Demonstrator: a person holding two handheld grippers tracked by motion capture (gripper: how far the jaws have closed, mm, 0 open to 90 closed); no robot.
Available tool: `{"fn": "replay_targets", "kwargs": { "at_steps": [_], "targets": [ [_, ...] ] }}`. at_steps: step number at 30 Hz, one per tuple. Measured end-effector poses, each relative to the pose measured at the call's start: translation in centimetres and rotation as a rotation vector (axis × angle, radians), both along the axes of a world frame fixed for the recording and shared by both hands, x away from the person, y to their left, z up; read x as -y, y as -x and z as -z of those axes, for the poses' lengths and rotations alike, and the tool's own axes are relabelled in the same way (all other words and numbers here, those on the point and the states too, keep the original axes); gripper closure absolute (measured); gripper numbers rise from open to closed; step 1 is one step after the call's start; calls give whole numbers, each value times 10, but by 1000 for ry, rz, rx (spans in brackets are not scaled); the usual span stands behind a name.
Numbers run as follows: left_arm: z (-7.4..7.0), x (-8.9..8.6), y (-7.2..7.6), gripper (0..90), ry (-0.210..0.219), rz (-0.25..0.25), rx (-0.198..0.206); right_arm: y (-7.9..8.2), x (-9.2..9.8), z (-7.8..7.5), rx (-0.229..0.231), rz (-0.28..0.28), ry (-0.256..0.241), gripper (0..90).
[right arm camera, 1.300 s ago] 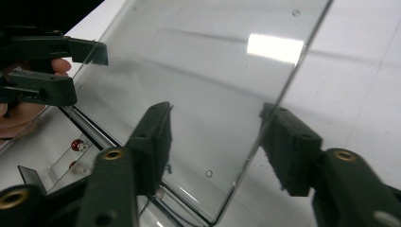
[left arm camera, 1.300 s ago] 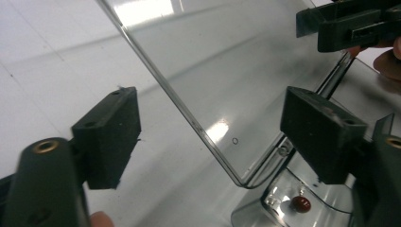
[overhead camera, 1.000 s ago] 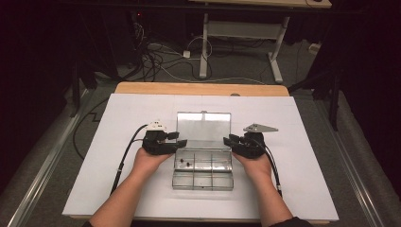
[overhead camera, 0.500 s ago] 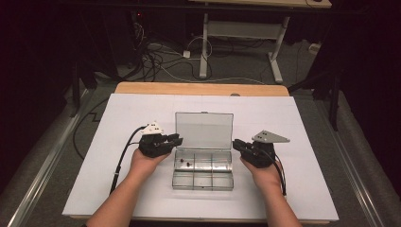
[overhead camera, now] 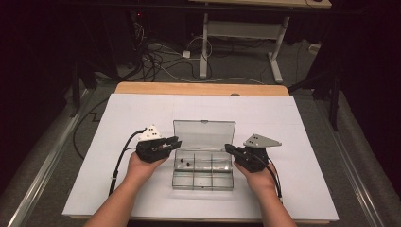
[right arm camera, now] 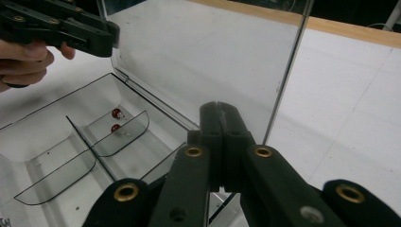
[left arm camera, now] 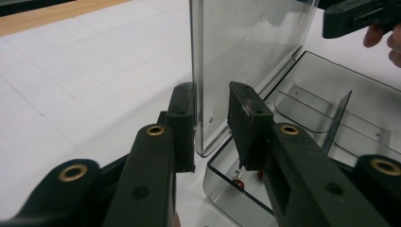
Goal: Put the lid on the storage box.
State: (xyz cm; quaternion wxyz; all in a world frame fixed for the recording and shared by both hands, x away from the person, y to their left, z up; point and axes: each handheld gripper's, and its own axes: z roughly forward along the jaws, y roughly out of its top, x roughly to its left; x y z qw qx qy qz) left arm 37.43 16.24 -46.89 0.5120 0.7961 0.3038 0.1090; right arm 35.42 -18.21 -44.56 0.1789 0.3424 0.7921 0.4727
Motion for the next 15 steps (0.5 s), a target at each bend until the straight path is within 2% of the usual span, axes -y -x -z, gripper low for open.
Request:
{"fn": "replay_targets", "kwargs": {
  "at_steps": [11, 15],
  "targets": [
    [1, -3, 14, 692, -21, -5, 14, 7, -1, -3, 12, -12, -2, 900],
    [4, -7, 18, 655, -18, -14, -3, 10, -1, -3, 19, -14, 3, 900]
  ]
}}
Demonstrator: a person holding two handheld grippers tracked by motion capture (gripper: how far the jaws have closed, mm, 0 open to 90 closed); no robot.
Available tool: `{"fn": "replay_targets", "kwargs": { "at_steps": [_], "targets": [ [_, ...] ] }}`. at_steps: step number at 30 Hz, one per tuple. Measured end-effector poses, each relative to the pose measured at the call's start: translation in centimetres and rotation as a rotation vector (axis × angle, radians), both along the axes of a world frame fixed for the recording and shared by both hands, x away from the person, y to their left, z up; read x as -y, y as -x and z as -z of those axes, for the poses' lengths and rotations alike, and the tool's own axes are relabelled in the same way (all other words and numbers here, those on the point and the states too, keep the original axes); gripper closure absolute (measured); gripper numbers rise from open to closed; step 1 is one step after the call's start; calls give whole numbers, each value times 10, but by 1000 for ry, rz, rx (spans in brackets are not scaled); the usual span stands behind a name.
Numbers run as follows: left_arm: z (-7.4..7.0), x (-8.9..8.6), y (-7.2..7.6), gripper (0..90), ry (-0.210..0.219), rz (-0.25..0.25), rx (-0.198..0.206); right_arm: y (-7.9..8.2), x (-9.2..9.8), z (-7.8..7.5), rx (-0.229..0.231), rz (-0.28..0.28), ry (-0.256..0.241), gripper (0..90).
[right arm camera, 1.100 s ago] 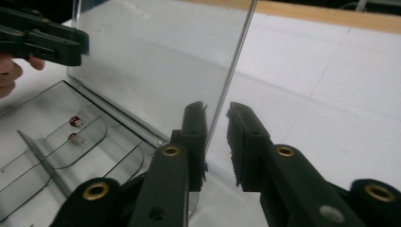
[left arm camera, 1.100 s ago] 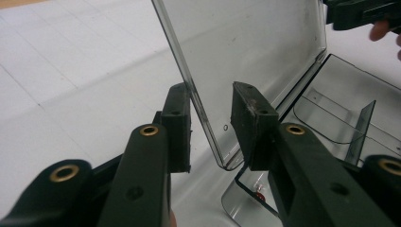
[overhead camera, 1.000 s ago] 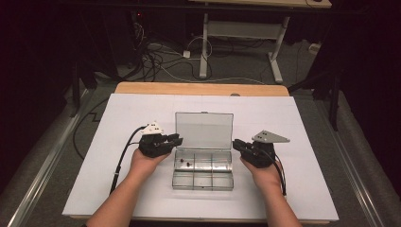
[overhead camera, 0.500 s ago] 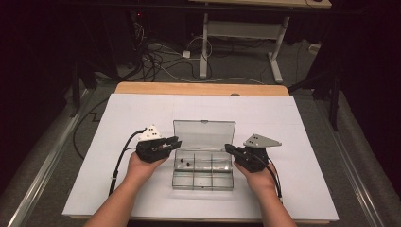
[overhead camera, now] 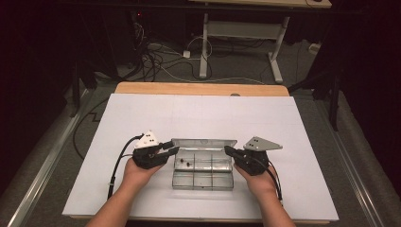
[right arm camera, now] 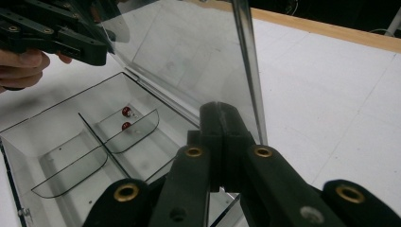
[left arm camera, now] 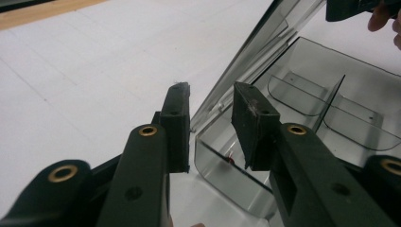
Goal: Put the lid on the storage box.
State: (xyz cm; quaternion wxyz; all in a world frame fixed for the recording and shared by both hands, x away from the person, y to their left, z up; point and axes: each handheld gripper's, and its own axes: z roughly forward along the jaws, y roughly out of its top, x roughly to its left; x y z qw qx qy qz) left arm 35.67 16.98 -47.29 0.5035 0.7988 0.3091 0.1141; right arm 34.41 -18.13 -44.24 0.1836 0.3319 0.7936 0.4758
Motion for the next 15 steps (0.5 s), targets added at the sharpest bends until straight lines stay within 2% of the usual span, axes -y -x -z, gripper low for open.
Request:
{"fn": "replay_targets", "kwargs": {
  "at_steps": [2, 4, 5, 8, 11, 14, 15],
  "targets": [
    [2, -3, 4, 655, 0, 0, -12, 2, 0, 0, 0, -1, -2, 900],
    [3, -6, 9, 655, -11, -21, -22, 4, 0, 0, 0, -3, 5, 900],
    [4, -9, 13, 655, -3, -38, -30, 6, 1, 0, 2, -6, 4, 900],
    [5, -16, 24, 666, 15, -37, -52, 10, 3, 0, 6, -13, -2, 900],
    [5, -18, 34, 747, 19, -19, -66, 16, 5, 1, 12, -15, -2, 900],
    [7, -13, 43, 866, 42, 22, -81, 21, 8, 3, 16, -15, -3, 900],
    [7, -10, 44, 874, 47, 36, -88, 22, 9, 4, 13, -13, -4, 900]
  ]
}}
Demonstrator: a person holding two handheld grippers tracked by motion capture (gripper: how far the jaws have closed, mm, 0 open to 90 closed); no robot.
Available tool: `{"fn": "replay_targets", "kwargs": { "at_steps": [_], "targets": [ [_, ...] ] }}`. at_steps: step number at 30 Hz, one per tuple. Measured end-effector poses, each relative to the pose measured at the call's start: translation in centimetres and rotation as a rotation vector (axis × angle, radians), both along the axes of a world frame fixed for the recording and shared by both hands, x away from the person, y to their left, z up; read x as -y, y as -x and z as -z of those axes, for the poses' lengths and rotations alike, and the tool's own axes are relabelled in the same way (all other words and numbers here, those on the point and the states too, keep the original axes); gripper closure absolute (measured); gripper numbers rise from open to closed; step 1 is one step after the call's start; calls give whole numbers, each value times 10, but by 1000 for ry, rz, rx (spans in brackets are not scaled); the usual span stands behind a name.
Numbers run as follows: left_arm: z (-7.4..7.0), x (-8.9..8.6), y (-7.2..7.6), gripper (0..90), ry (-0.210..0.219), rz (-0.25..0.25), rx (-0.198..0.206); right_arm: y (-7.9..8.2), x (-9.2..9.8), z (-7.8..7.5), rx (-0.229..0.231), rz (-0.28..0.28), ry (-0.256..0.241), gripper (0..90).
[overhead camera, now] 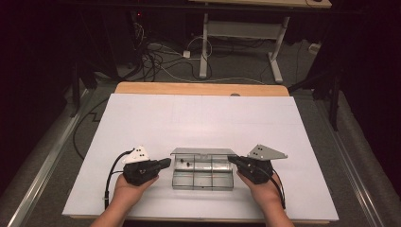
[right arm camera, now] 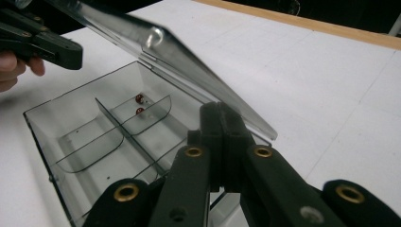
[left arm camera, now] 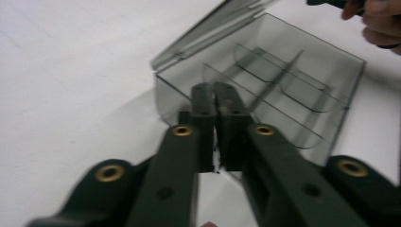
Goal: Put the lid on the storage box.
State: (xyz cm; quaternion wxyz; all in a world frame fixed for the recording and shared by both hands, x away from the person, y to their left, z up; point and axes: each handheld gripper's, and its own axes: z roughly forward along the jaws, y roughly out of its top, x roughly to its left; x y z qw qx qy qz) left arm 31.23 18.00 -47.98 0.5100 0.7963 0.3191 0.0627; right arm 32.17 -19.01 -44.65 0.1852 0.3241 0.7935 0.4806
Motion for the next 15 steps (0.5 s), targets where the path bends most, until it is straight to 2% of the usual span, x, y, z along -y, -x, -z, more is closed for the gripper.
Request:
{"fn": "replay_targets", "kwargs": {
  "at_steps": [6, 15],
  "targets": [
    [-2, 14, 6, 875, 7, 35, 11, 8, 1, 8, -5, -7, 14, 900],
    [-1, 17, 12, 874, 14, 52, 23, 15, 2, 17, -22, -12, 28, 900]
  ]
}}
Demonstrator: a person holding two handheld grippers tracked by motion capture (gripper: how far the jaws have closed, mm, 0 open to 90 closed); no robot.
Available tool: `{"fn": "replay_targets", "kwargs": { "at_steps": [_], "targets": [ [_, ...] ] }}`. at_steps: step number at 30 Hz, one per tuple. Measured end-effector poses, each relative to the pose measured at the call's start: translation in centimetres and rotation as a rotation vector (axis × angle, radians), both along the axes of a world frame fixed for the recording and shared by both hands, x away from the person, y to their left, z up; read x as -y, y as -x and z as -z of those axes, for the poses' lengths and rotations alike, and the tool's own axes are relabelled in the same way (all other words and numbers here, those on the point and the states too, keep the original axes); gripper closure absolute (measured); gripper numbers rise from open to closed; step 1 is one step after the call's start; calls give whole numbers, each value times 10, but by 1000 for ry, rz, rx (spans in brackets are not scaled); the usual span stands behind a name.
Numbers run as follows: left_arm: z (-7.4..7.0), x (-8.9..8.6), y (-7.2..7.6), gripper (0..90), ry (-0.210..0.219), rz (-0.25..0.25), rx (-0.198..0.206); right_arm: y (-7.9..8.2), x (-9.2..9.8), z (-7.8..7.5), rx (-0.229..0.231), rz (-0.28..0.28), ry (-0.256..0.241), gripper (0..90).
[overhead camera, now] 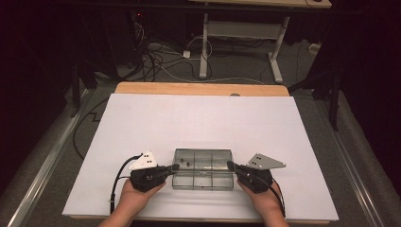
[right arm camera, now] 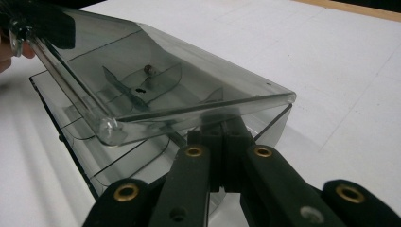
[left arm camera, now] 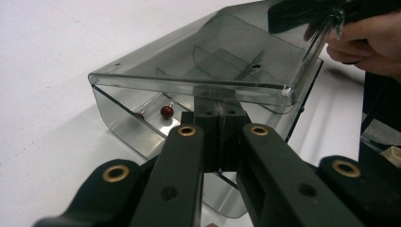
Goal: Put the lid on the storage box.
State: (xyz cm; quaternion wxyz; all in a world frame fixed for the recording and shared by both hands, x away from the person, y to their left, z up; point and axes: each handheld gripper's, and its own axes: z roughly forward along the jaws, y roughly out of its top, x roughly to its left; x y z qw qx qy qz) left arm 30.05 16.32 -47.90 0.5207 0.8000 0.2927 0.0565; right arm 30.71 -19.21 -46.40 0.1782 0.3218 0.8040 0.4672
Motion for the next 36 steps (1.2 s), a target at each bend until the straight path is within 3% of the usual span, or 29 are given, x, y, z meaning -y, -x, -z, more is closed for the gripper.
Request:
{"fn": "replay_targets", "kwargs": {
  "at_steps": [8, 13, 15, 20, 27, 29, 36],
  "targets": [
    [2, -1, 3, 875, -8, 7, 6, 4, 13, -1, 3, 30, 5, 900],
    [4, -1, 6, 875, -22, 11, 11, 6, 29, 3, -10, 81, 23, 894],
    [5, -1, 8, 875, -20, 14, 9, 7, 36, 5, -25, 105, 44, 810],
    [6, 0, 20, 875, -30, 27, 17, 13, 51, 12, -69, 162, 88, 477],
    [8, -6, 32, 875, -28, 22, 14, 11, 48, 14, -95, 175, 82, 51],
    [9, -8, 35, 875, -31, 25, 10, 10, 46, 16, -89, 189, 94, 2],
    [15, -15, 40, 875, -36, 30, -14, 10, 45, 17, -87, 187, 99, 1]
  ]
}}
